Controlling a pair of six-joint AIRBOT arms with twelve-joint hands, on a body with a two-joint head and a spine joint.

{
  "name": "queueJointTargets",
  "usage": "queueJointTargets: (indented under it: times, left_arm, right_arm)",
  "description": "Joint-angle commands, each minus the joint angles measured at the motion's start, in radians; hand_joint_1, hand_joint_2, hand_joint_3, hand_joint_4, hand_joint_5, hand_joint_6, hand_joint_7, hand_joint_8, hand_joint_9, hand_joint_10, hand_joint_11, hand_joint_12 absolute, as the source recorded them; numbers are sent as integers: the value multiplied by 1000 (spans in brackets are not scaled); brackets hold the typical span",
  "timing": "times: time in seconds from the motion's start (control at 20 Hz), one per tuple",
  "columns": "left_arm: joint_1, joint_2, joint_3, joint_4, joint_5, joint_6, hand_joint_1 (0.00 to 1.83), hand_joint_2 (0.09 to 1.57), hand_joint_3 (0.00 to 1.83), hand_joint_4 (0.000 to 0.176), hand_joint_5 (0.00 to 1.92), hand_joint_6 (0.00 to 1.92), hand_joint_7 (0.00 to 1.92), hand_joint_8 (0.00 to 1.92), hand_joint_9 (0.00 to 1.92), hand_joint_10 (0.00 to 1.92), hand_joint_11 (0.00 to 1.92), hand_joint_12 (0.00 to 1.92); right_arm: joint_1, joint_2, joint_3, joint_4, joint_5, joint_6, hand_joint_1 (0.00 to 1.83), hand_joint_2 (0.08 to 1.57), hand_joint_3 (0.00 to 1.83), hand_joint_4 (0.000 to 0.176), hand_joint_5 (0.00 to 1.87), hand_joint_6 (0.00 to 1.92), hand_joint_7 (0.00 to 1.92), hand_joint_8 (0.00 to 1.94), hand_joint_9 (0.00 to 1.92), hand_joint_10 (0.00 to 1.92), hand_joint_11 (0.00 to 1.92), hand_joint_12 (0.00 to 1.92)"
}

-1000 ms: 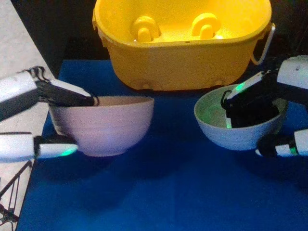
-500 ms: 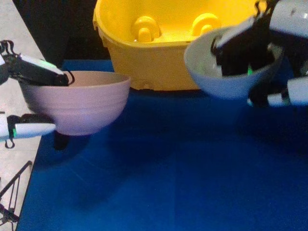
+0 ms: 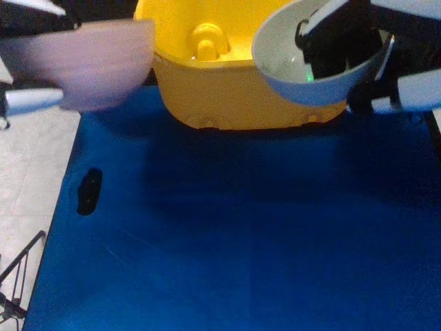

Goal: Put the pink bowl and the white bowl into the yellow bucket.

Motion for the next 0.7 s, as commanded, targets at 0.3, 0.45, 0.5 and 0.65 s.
queueJointTargets:
  times: [0.3, 0.45, 0.5, 0.65]
  left_arm:
    - [-306, -152, 109, 167, 110, -5, 1128, 1345, 1, 0, 749, 1185, 405, 1888, 598, 1583, 636, 1882]
    - [-408, -232, 157, 238, 194, -10, 1130, 1343, 1, 0, 752, 1179, 408, 1885, 599, 1583, 637, 1882]
    - [-413, -260, 178, 238, 196, -12, 1322, 1212, 0, 0, 806, 957, 758, 1407, 829, 1528, 814, 1763]
    - [-416, -326, 236, 237, 200, -37, 1372, 1139, 2, 0, 865, 1035, 915, 1118, 879, 1333, 715, 1561]
  right_arm:
    - [59, -60, 84, -18, 41, 5, 1487, 1165, 0, 0, 703, 1355, 781, 1161, 912, 1161, 742, 1603]
    - [75, -94, 134, -17, 30, 5, 1494, 1165, 0, 0, 712, 1286, 824, 1125, 981, 1085, 770, 1563]
    - [85, -106, 153, -17, 16, 5, 1489, 1168, 0, 0, 682, 1351, 781, 1170, 926, 1159, 713, 1619]
    - [104, -136, 198, -17, -4, 5, 1488, 1189, 1, 0, 661, 1360, 767, 1257, 853, 1266, 630, 1678]
